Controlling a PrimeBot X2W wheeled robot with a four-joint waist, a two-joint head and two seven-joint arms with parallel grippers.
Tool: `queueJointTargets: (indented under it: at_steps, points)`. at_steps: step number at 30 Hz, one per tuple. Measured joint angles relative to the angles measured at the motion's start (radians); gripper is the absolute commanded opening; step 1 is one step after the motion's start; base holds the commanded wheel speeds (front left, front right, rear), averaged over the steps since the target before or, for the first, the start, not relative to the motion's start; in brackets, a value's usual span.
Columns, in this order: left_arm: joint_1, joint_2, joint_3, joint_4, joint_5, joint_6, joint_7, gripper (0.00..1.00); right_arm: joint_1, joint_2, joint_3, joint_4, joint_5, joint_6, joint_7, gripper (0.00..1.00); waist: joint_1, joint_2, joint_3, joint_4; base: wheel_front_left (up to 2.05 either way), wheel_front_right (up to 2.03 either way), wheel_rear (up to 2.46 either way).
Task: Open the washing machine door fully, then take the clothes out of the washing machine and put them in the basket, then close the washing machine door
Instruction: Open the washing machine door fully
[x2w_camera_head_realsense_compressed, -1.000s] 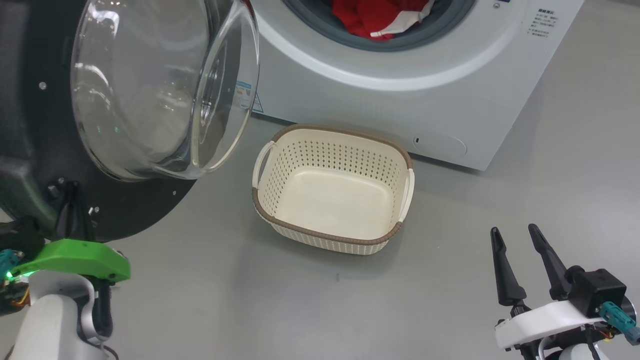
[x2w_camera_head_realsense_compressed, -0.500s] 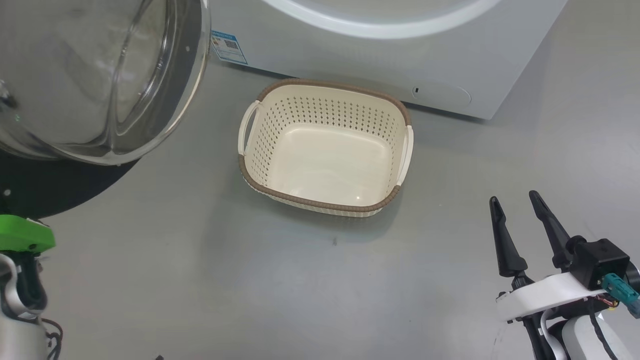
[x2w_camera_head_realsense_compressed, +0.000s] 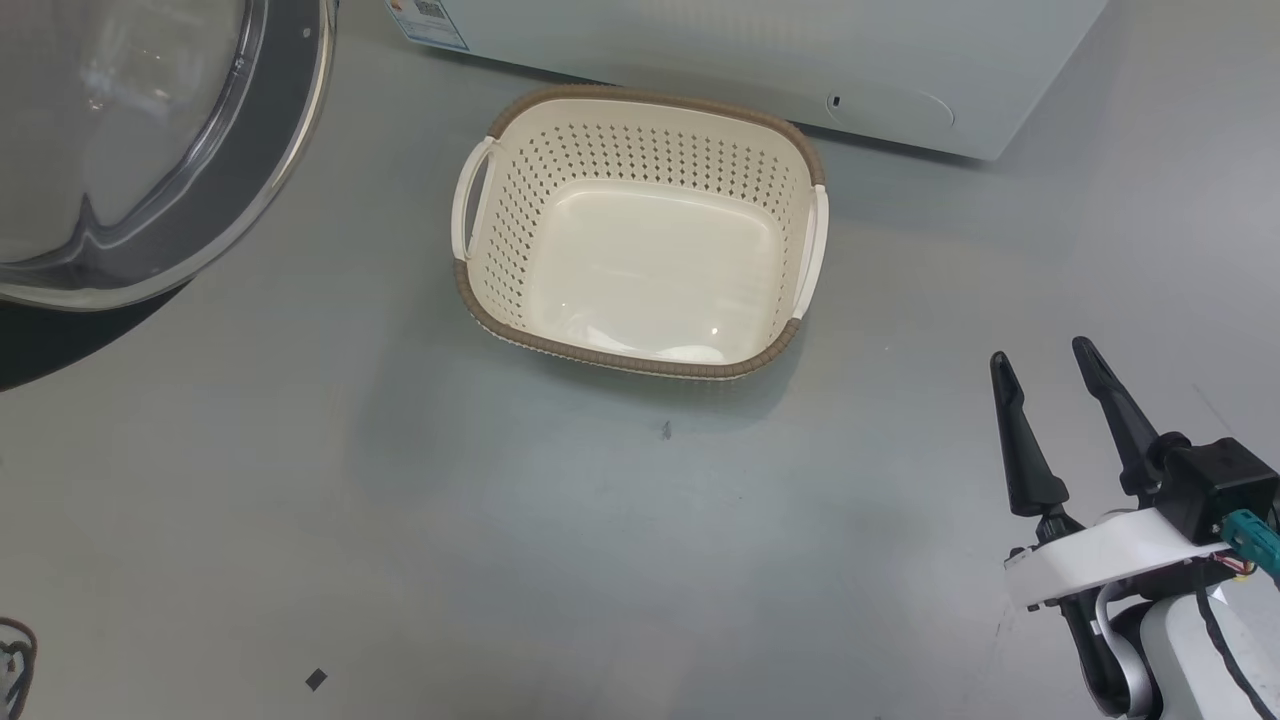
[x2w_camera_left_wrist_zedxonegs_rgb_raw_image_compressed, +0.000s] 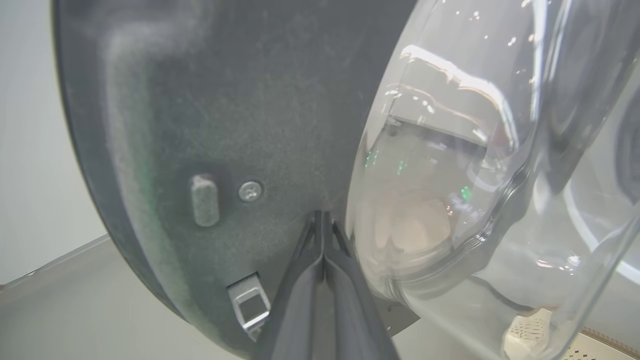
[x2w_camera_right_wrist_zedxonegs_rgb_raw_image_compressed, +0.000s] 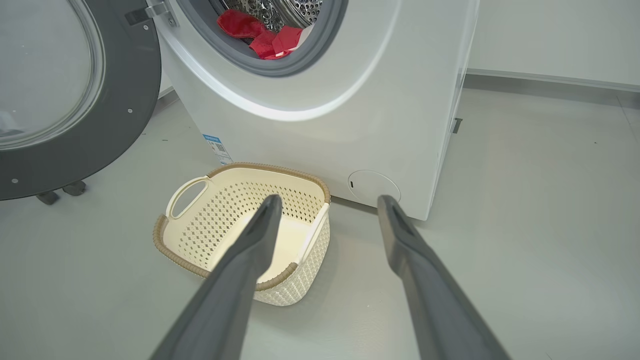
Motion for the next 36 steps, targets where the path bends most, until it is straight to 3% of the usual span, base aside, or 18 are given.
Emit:
queueJointTargets:
  at_steps: [16, 36]
  points:
    - [-0.024, 0.005, -0.036, 0.093, 0.022, -0.033, -0.031, 0.0, -0.028, 0.013, -0.003, 0.037, 0.0, 0.0, -0.026, 1.0, 0.0, 0.0, -0.031, -0.01, 0.0, 0.0, 0.0]
    - [0.043, -0.092, -0.175, 0.082, 0.097, -0.094, -0.053, 0.0, -0.002, 0.056, -0.042, 0.123, 0.036, 0.001, -0.067, 1.0, 0.0, 0.0, -0.226, -0.022, 0.0, 0.0, 0.0]
